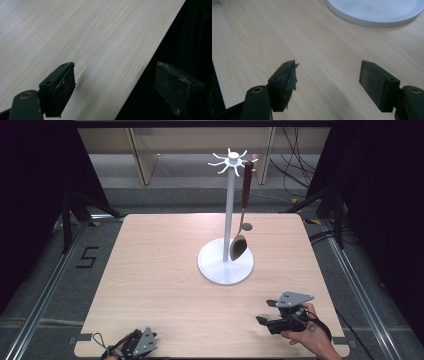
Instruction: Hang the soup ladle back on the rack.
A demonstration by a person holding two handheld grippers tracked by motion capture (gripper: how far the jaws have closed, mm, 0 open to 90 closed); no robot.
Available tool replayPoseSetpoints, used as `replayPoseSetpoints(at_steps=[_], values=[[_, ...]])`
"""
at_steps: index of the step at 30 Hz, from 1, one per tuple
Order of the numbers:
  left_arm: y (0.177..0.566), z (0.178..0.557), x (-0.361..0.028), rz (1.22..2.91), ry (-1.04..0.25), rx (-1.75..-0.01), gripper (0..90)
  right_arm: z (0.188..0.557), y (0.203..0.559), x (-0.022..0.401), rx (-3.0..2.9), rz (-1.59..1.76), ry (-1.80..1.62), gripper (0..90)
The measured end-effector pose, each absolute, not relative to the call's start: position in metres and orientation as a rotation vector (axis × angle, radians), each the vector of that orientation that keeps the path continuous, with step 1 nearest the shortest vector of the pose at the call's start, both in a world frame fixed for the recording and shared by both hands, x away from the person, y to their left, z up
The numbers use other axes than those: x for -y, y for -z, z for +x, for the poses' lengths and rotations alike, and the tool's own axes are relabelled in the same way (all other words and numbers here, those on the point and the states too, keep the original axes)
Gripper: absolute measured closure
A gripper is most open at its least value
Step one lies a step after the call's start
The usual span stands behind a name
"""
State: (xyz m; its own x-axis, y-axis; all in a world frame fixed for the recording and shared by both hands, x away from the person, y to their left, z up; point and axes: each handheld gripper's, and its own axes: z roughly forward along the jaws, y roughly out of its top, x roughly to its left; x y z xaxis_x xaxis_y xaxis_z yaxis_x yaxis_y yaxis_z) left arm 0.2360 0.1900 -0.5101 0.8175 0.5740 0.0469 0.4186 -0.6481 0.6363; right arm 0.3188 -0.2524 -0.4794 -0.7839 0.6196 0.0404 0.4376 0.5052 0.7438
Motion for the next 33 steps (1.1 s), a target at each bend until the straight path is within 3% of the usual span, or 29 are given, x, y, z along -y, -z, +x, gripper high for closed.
replayPoseSetpoints(at_steps=[33], values=[[0.51, 0.236, -0.189, 2.371, -0.326, -0.727, 16.3, 0.303, 0.491, 0.264, -2.548, 0.92, -1.11, 26.7]])
